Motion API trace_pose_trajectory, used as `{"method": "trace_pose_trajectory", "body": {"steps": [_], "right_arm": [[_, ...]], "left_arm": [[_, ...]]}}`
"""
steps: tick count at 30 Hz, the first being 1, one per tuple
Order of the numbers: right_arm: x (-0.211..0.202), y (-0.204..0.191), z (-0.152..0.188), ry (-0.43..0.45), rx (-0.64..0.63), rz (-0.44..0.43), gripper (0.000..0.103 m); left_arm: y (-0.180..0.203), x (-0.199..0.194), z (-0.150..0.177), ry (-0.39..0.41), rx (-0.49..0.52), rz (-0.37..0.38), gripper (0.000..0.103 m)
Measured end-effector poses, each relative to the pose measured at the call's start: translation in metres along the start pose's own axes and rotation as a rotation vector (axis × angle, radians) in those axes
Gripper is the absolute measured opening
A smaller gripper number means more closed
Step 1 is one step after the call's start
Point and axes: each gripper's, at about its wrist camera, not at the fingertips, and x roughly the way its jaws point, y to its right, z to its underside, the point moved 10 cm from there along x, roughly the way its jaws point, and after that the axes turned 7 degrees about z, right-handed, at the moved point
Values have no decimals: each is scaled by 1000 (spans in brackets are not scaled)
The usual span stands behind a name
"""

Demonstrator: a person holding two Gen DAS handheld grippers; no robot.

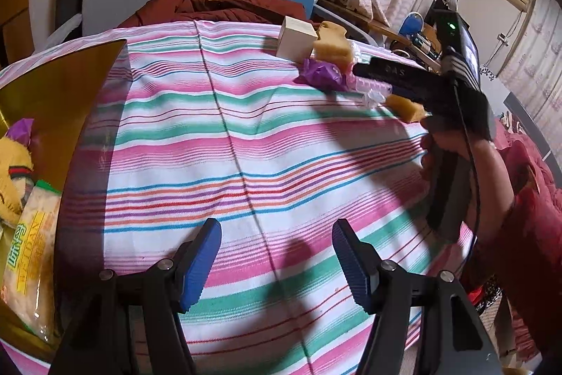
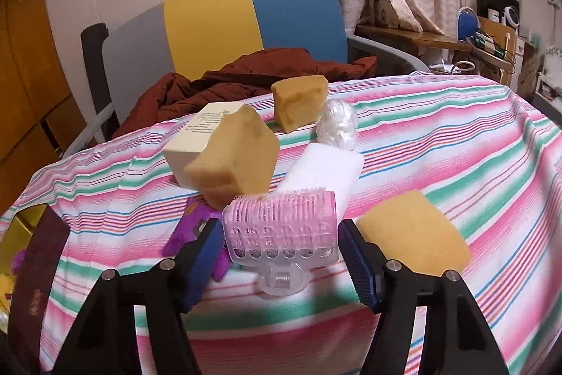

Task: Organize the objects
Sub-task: 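Move both tools back toward the remaining items on the table, then grasp the pink hair roller with the right gripper while the left gripper grasps a yellow sponge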

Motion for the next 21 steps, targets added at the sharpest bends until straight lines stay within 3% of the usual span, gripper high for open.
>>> {"method": "trace_pose_trajectory", "body": {"steps": [7,17,21], "right_arm": [[-28,-1,24,11,13,-66,68],[-56,3,62,36,2,-109,67],[-60,4,66,54,-3,-107,67]], "left_arm": [[0,8,-14,4,-7,1,67],[11,26,-60,36,6,6,68],[24,32,-76,53,-20,63,68]]}}
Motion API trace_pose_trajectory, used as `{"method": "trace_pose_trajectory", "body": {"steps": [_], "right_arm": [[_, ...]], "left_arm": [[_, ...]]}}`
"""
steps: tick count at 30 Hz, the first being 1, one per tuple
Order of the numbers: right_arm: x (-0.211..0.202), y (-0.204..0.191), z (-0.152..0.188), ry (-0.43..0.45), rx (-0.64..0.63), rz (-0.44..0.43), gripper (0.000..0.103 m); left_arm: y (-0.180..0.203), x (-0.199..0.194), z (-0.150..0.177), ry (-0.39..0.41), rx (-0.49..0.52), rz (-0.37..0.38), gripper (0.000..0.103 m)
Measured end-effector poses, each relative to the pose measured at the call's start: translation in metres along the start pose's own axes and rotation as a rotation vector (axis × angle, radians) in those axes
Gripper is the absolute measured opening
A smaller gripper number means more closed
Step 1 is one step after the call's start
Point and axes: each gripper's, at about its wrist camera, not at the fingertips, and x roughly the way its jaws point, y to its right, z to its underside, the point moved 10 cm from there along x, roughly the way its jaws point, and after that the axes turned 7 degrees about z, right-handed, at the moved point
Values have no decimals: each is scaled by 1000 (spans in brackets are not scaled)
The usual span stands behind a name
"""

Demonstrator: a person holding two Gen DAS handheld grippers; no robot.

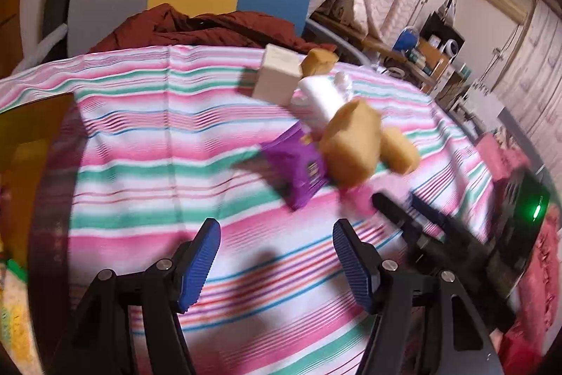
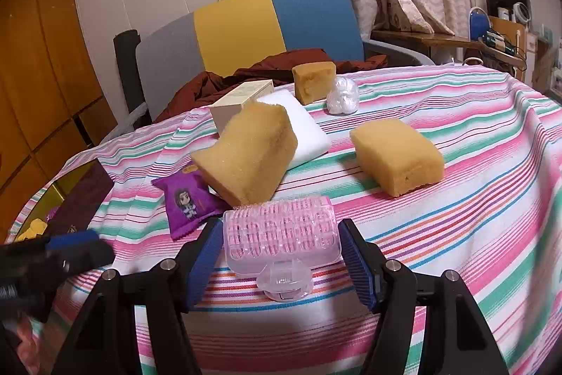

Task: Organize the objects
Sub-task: 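Grasp the pink hair roller with the right gripper while the left gripper grasps a yellow sponge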

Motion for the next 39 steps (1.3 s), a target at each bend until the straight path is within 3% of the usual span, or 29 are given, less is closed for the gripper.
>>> {"method": "trace_pose_trajectory", "body": {"steps": [5,16,17,18,19,24,30,39], "right_arm": [[-5,-6,4,10,-29,-4,67],[-15,-16,15,38,-96,-10,66],[-15,-16,15,41,-99,-13,66],[-15,-16,15,42,-101,-15,66],[-15,-16,15,43,-101,-16,66],[-14,-12,14,38,-71,-21,66],[-13,-2,12,33,-40,24,66],[-17,16,12,9,14,40,66]], "left_arm": [[32,19,-24,-1,57,59,74],[56,86,-47,-116,196,18,74],[55,88,-48,-116,197,17,70],[55,88,-47,-112,188,37,54],[54,88,-46,-118,166,68,48],[46,70,-44,-76,97,116,41],[33,38,-44,-9,35,149,39],[15,-1,-9,37,-65,208,39]]}}
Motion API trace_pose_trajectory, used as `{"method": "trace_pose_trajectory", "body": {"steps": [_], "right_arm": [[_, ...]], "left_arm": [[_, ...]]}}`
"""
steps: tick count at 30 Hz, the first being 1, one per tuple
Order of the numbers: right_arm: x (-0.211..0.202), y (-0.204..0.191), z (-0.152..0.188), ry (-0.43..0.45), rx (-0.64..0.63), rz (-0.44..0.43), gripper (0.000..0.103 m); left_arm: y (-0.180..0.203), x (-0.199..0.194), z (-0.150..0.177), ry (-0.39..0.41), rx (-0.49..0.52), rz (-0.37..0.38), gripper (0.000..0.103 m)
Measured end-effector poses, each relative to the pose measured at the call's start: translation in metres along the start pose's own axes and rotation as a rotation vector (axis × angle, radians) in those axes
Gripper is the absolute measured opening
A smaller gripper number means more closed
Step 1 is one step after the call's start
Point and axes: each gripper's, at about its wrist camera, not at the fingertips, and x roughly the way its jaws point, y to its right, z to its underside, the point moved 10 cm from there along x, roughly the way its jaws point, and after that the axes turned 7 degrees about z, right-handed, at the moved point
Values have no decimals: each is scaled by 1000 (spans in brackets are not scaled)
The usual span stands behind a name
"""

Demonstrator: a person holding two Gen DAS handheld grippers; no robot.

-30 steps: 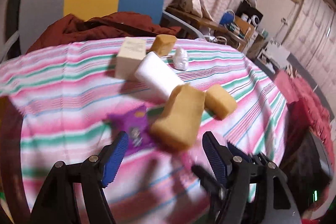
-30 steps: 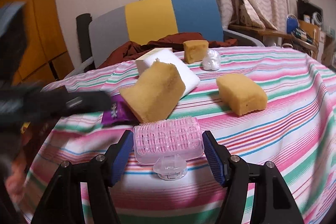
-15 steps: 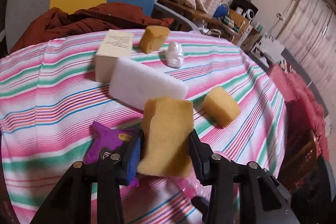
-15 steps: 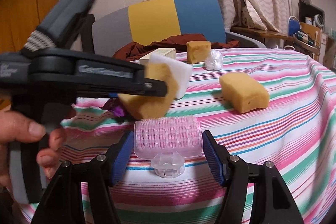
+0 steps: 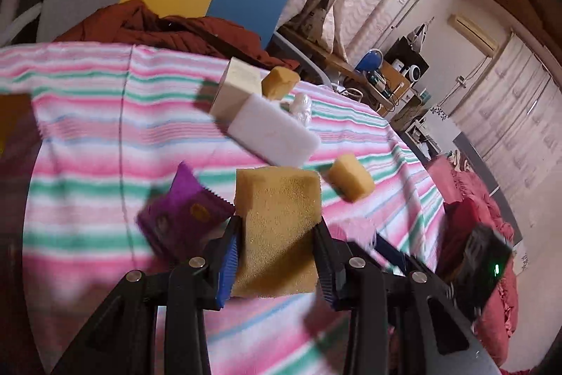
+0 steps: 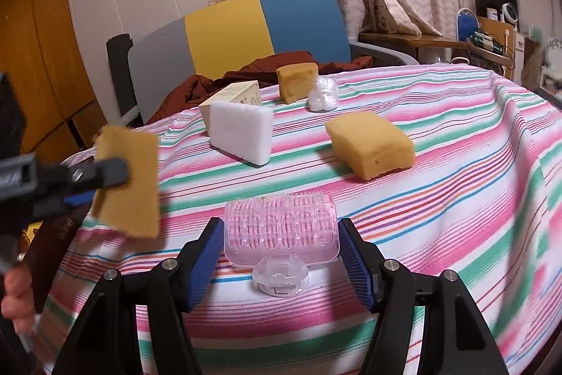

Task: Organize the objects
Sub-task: 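Grasp the pink hair roller with the right gripper while the left gripper grasps a yellow sponge, then carry the hair roller and sponge into the gold tray and release both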

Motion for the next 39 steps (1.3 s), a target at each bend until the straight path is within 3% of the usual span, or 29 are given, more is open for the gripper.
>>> {"method": "trace_pose_trajectory", "body": {"steps": [9,13,17,23,32,39], "right_arm": [[-10,-8,2,-27,19,-21,66],[-21,-17,-2,-8,2,-34,66],[-30,-29,-6,4,-13,-52,66],[-42,-52,-7,4,-39,-92,66],[-52,-116,5,-32,-114,-200,66],[-58,-182,5,-45,-162,-307,66]], "left_arm": [[6,-37,36,26,0,40,39],[10,-58,36,61,19,52,39],[1,-82,31,117,-28,58,39],[-19,-112,30,162,-63,22,39],[-44,-146,37,198,-80,-30,39],[-82,-193,21,282,-113,-85,39]]}}
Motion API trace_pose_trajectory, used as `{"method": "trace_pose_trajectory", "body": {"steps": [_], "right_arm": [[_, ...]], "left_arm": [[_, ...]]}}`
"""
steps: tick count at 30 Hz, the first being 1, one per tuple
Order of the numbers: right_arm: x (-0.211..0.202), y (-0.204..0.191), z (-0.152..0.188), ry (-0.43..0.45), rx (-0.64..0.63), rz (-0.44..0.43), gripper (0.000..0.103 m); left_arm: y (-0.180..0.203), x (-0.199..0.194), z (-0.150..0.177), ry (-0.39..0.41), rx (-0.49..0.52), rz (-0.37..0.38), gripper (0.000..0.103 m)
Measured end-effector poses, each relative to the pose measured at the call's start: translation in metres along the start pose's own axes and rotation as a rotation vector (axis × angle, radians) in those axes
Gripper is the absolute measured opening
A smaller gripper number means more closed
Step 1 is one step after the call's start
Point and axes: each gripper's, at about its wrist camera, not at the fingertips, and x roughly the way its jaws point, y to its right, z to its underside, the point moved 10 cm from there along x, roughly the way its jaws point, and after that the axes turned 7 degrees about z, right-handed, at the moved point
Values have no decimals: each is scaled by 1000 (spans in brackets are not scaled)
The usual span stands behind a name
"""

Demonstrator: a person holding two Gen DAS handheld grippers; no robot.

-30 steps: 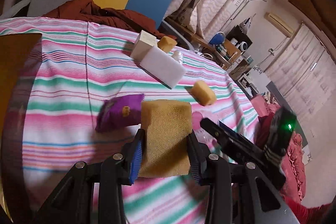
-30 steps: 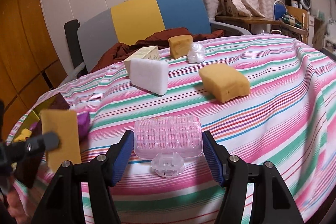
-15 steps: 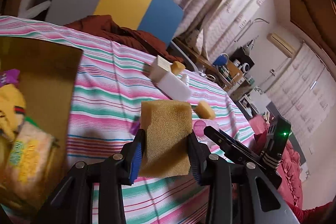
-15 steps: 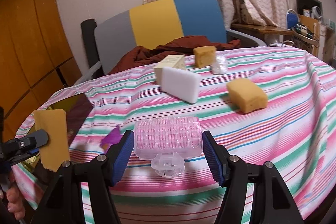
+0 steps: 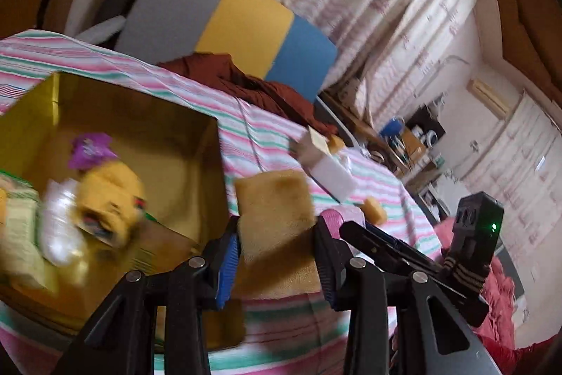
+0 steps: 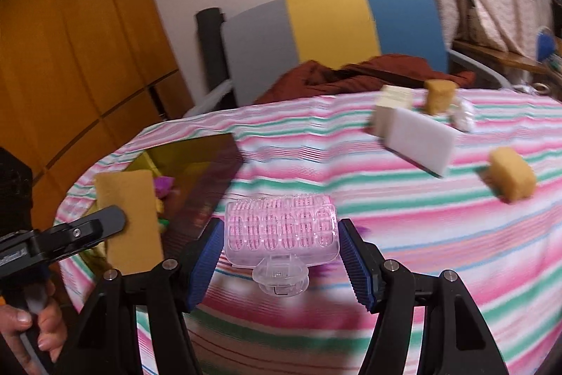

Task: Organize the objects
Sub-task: 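Carry the hair roller and sponge into the gold tray and release both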

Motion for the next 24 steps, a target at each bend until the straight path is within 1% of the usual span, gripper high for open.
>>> {"method": "trace_pose_trajectory", "body": {"steps": [1,4,7,8,13,19,24], "right_arm": [[2,-11,-4,3,-11,-15,66],[7,-44,-16,16,-54,-59,66],[18,-77,-23,4,-108,-98,66],[24,-87,-24,-2,-120,-109,66],[43,-127,-26,-9,-185,-139,66],[68,-146,-20,-36,-265,-113,66],[86,-142,-17,-70,-258,-64,67]], "left_arm": [[-6,-6,-5,15,-1,-20,39],[-25,-25,-25,66,-18,-37,39],[-50,-40,-40,102,-30,-91,39],[-58,-45,-43,109,-35,-102,39],[-108,-61,-60,115,-65,-201,39],[-160,-63,-69,83,-128,-294,39],[-177,-58,-69,63,-143,-330,39]]}}
